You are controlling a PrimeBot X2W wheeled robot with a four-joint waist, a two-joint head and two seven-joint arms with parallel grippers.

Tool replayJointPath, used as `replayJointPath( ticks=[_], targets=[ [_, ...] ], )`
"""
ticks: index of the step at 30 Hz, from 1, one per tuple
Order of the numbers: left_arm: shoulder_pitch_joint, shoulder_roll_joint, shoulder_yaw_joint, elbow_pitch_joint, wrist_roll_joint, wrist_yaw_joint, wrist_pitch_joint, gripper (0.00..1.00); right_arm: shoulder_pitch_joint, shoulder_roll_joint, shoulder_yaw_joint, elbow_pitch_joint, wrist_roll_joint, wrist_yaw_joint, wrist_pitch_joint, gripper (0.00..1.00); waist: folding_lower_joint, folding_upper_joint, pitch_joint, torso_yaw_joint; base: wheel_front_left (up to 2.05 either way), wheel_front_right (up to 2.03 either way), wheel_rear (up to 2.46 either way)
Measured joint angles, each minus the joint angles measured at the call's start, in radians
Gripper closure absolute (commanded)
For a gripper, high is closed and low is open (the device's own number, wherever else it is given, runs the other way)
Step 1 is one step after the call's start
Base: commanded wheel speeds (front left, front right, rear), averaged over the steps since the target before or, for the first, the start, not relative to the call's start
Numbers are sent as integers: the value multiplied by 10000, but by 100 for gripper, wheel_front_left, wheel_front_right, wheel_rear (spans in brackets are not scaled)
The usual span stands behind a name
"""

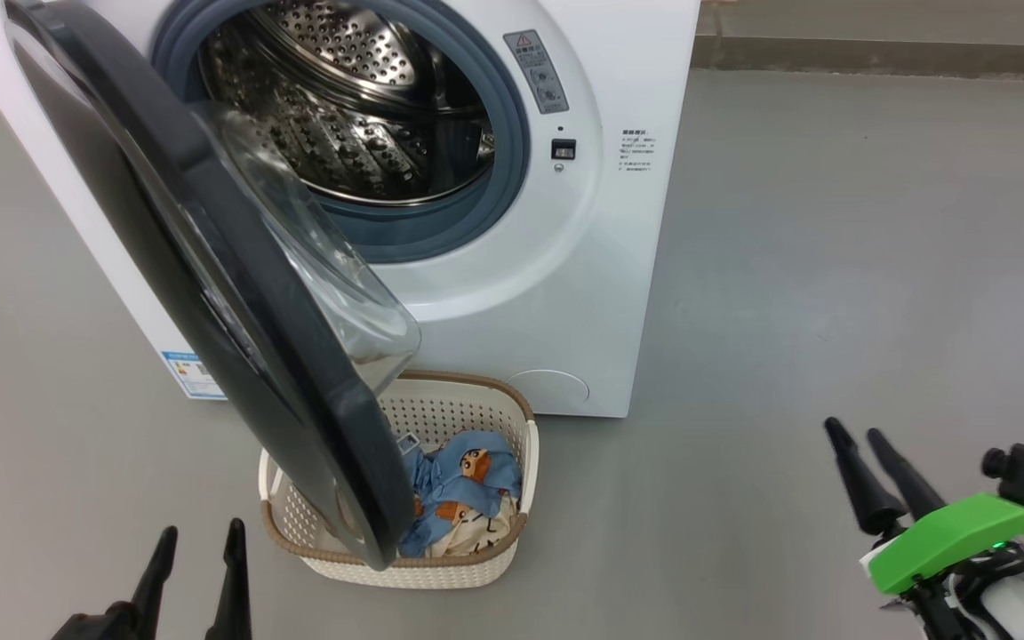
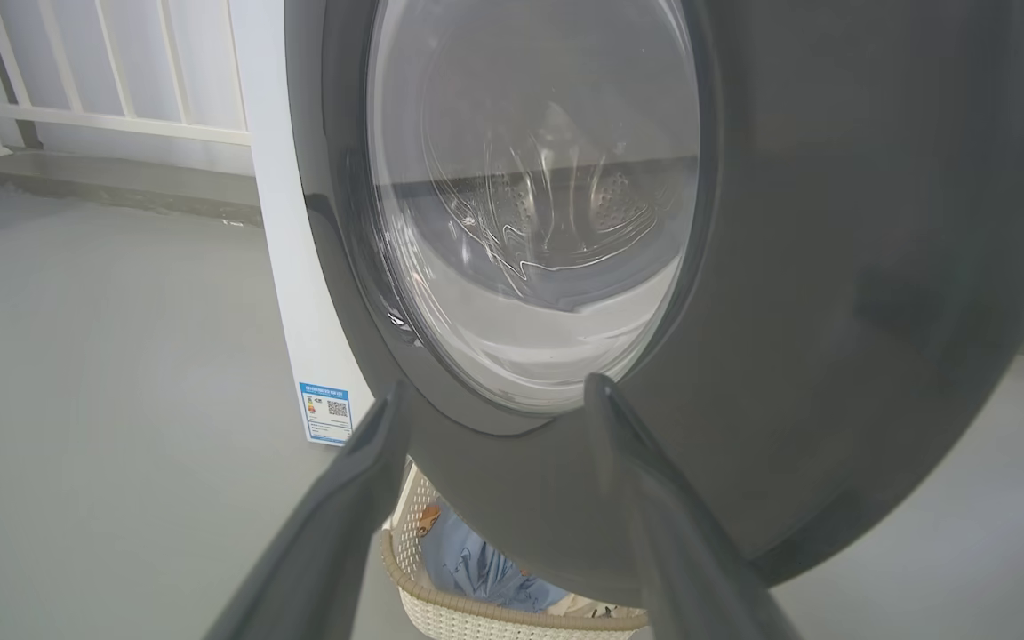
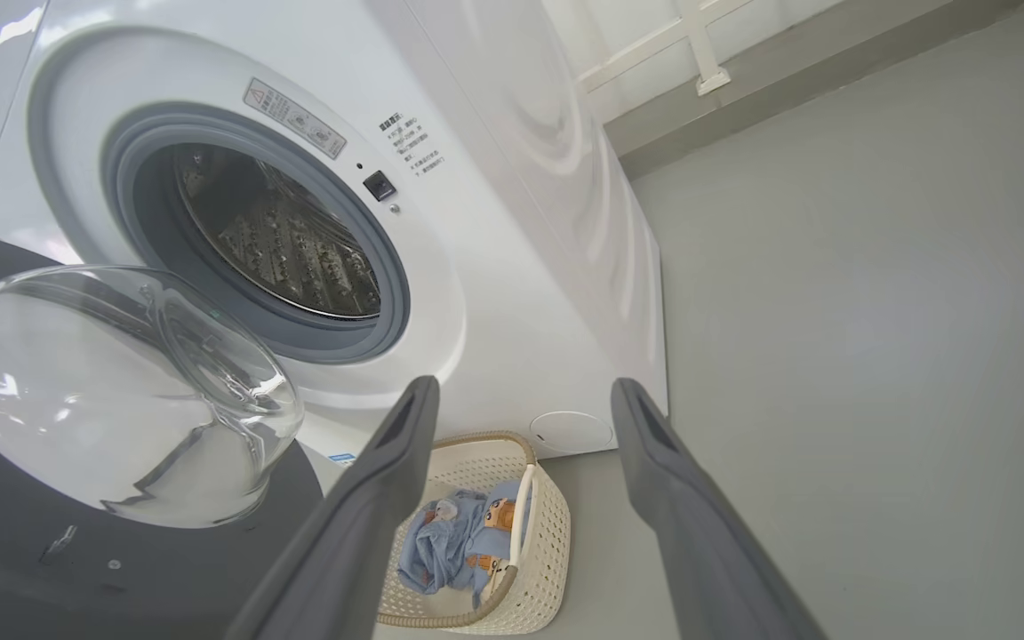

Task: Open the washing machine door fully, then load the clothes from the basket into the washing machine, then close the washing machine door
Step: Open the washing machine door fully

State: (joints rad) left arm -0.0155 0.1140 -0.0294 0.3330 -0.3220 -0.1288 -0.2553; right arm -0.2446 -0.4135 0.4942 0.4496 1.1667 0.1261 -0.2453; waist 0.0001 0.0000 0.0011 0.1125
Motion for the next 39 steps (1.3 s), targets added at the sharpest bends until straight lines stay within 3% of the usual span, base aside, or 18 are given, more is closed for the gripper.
replayJointPath(
  ticks=[4, 8, 15, 26, 39],
  targets=[
    [1, -23, 109, -15, 10, 0, 0, 0, 139, 153, -1127, -27, -1657, 0, -40, 0, 0, 0, 14, -22, 0, 0, 0],
    [4, -63, 138, -25, 12, 0, 0, 0, 580, 826, -2266, -336, -3003, 0, -42, 0, 0, 0, 12, -30, 0, 0, 0],
    [10, -79, 165, -48, 81, 0, 0, 0, 1281, 1457, -3404, -945, -4608, 0, -42, 0, 0, 0, 34, 45, 0, 0, 0],
    [12, -96, 221, -69, 82, 0, 0, 0, 2082, 1967, -3687, -1175, -5419, 0, -42, 0, 0, 0, 48, 92, 0, 0, 0],
    [11, -102, 221, -69, 82, 0, 0, 0, 2335, 2136, -3693, -1104, -5534, 0, -42, 0, 0, 0, 68, 102, 0, 0, 0]
  ],
)
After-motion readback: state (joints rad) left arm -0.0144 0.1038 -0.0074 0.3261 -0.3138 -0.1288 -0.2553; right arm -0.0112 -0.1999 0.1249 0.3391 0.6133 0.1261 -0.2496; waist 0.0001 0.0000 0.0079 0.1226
